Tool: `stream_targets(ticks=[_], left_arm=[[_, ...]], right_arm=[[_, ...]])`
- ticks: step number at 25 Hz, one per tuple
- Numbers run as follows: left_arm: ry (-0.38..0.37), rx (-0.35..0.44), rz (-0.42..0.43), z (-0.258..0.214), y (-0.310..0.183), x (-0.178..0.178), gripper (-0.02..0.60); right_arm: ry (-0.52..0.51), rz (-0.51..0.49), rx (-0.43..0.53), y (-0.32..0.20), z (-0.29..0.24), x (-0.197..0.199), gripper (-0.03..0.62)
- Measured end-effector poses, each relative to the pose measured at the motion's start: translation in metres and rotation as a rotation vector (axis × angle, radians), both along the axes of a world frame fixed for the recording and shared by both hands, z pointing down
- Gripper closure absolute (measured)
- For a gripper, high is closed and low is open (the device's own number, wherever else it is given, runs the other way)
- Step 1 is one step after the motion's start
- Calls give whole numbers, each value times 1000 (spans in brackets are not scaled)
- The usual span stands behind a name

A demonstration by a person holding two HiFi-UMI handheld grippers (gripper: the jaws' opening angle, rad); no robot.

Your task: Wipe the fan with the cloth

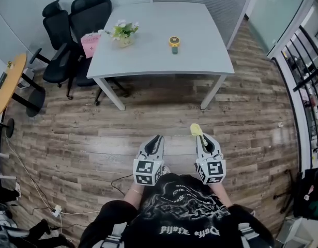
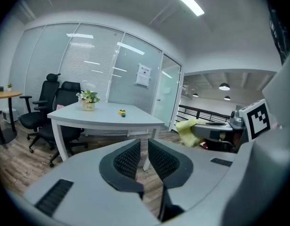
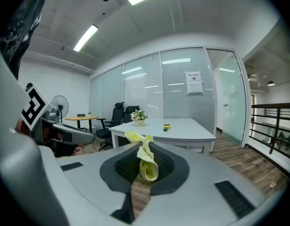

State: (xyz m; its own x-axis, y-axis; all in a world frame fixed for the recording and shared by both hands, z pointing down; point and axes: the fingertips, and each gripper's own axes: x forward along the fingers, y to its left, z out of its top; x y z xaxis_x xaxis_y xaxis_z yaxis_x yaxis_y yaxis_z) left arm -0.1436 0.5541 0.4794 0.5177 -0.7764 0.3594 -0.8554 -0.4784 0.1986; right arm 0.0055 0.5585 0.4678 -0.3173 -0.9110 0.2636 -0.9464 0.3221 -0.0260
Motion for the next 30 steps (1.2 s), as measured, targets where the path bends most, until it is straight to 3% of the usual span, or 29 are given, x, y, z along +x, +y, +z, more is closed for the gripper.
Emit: stream_targets(ticks=[3,4,16,27,30], left_arm=[[27,13,19,-3,-6,-1,387],[27,15,21,-2,-7,-1,366],[-4,-10,-7,11,-41,4,307],[-26,-17,-75,7,-156,34,299],[-68,-26,-100,11,-194,49,299]], right_arm=[[1,7,7,-5,0,-2,562],[3,8,4,-7,1,-1,562],[2,-18,-11,-51,14,6,556],[-7,-112,-13,-179,12,33,554],[2,-146,-10,-219,10,46,554]])
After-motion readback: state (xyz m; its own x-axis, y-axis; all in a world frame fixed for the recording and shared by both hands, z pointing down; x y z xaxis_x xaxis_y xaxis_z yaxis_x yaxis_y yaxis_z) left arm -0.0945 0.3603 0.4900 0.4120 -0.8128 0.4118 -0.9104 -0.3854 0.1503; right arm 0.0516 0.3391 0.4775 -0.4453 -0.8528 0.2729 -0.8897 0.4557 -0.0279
